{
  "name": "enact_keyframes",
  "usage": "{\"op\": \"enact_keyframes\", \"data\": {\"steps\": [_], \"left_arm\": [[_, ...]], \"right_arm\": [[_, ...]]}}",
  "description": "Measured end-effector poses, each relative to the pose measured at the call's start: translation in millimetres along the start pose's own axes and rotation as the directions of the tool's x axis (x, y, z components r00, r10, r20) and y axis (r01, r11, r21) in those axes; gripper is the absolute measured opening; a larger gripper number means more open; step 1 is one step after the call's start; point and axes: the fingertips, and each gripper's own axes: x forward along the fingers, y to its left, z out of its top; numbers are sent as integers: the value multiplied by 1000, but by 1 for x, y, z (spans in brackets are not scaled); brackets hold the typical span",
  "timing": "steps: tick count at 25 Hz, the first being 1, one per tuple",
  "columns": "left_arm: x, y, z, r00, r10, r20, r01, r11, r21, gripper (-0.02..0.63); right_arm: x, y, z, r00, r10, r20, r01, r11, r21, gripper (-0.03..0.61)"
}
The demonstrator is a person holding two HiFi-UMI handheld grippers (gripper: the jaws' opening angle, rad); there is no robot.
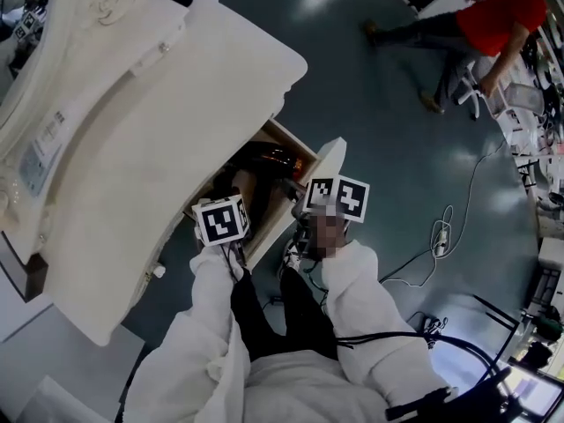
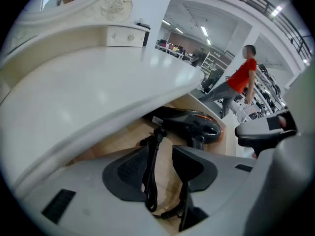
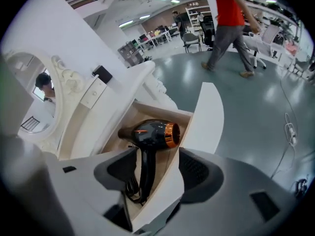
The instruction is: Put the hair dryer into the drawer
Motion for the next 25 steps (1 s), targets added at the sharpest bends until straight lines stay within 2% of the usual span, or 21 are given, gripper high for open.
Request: {"op": "enact_keyframes", "data": {"steps": [8, 14, 20, 25], "left_arm": [[-39, -7, 3, 998, 2, 62, -1, 1000, -18, 152], [-77, -20, 0, 994, -7, 112, 10, 1000, -23, 152], [-119, -37, -5, 985, 26, 170, -20, 999, -35, 147], [-155, -57, -12, 958, 101, 270, -80, 993, -89, 109]], "right_arm": [[-15, -4, -2, 999, 11, 30, -10, 999, -53, 304], [-34, 1, -4, 998, 9, 68, 3, 986, -169, 304], [-67, 9, -7, 992, 52, 112, -15, 953, -303, 304], [-101, 10, -1, 976, 141, 164, -57, 899, -435, 302]]}}
